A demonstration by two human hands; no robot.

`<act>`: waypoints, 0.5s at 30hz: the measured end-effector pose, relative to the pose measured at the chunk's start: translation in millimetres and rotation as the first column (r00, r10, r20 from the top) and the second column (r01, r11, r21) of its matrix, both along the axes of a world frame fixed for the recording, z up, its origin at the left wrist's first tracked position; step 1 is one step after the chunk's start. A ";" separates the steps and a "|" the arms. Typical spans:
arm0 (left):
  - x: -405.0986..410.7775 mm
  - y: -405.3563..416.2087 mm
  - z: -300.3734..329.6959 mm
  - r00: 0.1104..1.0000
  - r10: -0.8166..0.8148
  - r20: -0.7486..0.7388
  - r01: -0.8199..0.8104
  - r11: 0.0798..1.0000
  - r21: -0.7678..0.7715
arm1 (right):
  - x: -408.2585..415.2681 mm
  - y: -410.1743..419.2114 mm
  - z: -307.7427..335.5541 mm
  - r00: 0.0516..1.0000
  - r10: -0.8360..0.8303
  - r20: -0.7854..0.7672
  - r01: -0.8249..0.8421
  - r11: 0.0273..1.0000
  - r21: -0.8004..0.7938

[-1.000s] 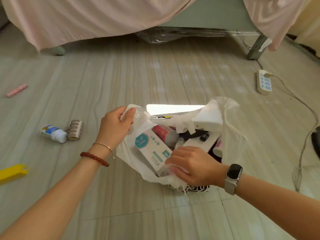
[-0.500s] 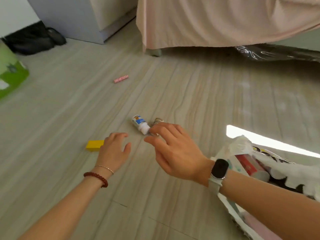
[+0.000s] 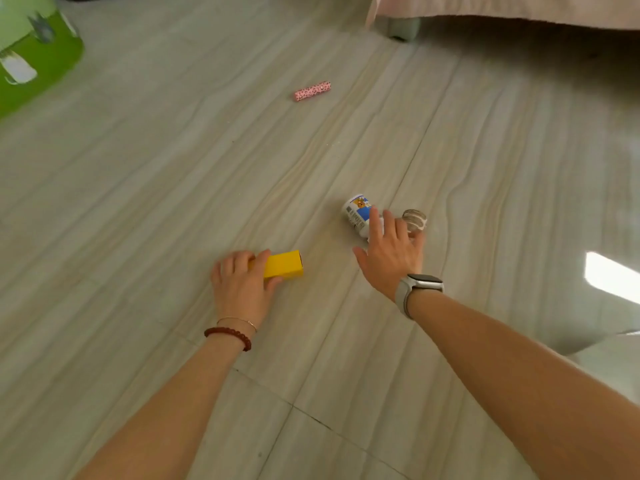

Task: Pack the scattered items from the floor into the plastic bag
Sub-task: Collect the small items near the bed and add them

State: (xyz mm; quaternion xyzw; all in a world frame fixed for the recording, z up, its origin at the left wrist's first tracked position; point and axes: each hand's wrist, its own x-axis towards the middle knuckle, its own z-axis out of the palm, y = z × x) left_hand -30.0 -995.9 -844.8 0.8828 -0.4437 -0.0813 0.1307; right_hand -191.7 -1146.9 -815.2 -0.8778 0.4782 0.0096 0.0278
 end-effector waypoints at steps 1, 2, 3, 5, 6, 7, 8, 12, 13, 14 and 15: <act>-3.4 4.3 -1.2 0.999 0.010 -0.032 -0.010 1.000 -0.010 | 3.9 -3.1 -5.6 0.999 -0.013 -0.036 0.013 1.000 -0.020; -7.1 10.7 -2.4 0.997 0.023 -0.075 -0.024 0.999 -0.021 | 6.9 -4.9 -10.0 0.998 -0.024 -0.064 0.020 0.998 -0.060; -10.2 18.0 -3.9 0.991 0.039 -0.128 -0.046 0.998 -0.047 | 9.9 -6.3 -13.6 0.997 -0.041 -0.065 0.033 0.993 -0.110; -17.1 32.3 -2.3 0.957 0.108 -0.270 -0.152 0.977 -0.148 | 11.9 -8.7 -22.6 0.999 -0.040 -0.011 0.036 0.976 -0.213; -20.9 39.0 0.6 0.927 0.149 -0.343 -0.226 0.954 -0.197 | 12.2 -8.7 -24.1 1.000 -0.022 0.018 0.025 0.972 -0.232; -25.5 44.3 4.4 0.900 0.183 -0.397 -0.292 0.927 -0.235 | 12.7 -7.1 -22.5 1.000 0.001 0.024 0.004 0.971 -0.237; -29.5 48.3 8.2 0.878 0.211 -0.430 -0.342 0.905 -0.254 | 14.1 -4.1 -18.8 1.000 0.016 0.024 -0.011 0.976 -0.218; -43.7 57.5 24.7 0.817 0.260 -0.514 -0.454 0.840 -0.297 | 8.0 26.0 -0.2 0.950 -0.056 0.306 -0.011 0.977 0.213; -47.3 59.0 30.4 0.799 0.263 -0.540 -0.479 0.822 -0.309 | 3.3 35.6 8.4 0.905 -0.109 0.412 -0.027 0.950 0.312; -51.7 60.7 36.7 0.784 0.260 -0.564 -0.500 0.803 -0.325 | -3.1 45.6 19.0 0.853 -0.154 0.499 -0.051 0.927 0.372; -57.3 61.6 44.0 0.774 0.252 -0.580 -0.516 0.782 -0.349 | -11.1 55.5 29.5 0.803 -0.182 0.568 -0.074 0.915 0.397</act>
